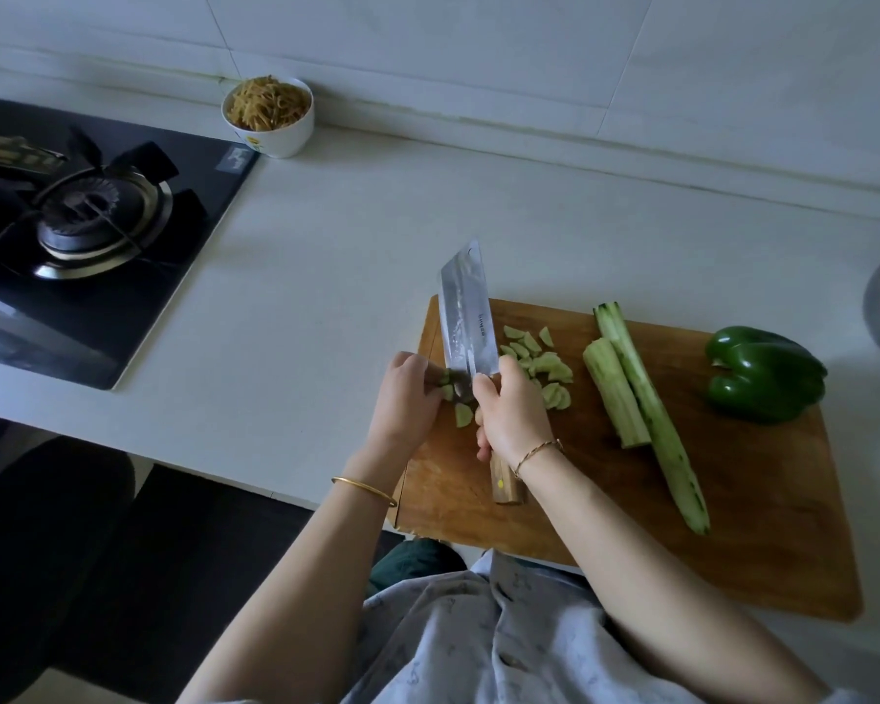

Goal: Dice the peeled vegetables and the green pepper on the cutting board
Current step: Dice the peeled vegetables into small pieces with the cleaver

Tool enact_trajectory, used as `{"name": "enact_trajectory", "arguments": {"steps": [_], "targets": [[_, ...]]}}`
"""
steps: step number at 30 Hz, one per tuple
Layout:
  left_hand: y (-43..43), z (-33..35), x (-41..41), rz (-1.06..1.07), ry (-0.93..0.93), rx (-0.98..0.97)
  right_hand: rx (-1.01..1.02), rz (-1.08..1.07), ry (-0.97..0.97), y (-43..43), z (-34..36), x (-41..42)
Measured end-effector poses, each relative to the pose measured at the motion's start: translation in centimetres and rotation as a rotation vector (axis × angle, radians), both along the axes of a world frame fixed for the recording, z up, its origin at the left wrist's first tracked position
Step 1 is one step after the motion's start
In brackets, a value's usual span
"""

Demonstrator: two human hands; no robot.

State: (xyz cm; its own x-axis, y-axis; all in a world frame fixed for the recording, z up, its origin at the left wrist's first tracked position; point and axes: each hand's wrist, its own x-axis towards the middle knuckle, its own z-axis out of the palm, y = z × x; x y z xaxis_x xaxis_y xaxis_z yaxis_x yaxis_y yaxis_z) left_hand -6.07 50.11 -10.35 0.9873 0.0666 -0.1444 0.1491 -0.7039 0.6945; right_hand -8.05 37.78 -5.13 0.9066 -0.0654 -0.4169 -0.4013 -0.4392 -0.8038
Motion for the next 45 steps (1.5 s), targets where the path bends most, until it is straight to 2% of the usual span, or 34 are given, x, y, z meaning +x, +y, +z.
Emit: {"name": "enact_trajectory", "arguments": {"steps": [4,8,11,15,17,23,27,35,45], "targets": [[-1.2,0.2,0.6,-0.023,-0.009,0.01,0.046,-0.059,-0.058,-2.2,1.0,0.0],[-1.3,1.0,1.5,0.039,-0.061,-0.06,-0.023,-0.016,-0.116,-5.1,1.7,0.3],[-0.5,3.2,2.7,0.213,-0.157,-0.171,-0.221,0.075,-0.221,-6.8,2.4,0.2],[-1.1,7.1,3.9,0.412,-0.386,-0.286,-0.582,0.276,-0.367,-8.4,2.7,-0.8],[-2.3,8.1,3.8,0.325,-0.449,-0.278,-0.69,0.33,-0.437,-9.0,2.0,-1.3],[-6.9,5.9,2.6,-0.234,-0.455,-0.034,-0.758,0.345,-0.563,-9.4,0.8,-2.1],[-8.4,4.5,2.2,-0.426,-0.485,0.047,-0.8,0.326,-0.566,-9.3,1.3,-2.3],[-9.4,3.0,2.1,-0.406,-0.577,0.028,-0.75,0.312,-0.547,-9.7,1.5,-3.0],[-8.4,1.6,2.4,-0.35,-0.503,0.097,-0.767,0.168,-0.514,-11.3,0.8,-3.2]]}}
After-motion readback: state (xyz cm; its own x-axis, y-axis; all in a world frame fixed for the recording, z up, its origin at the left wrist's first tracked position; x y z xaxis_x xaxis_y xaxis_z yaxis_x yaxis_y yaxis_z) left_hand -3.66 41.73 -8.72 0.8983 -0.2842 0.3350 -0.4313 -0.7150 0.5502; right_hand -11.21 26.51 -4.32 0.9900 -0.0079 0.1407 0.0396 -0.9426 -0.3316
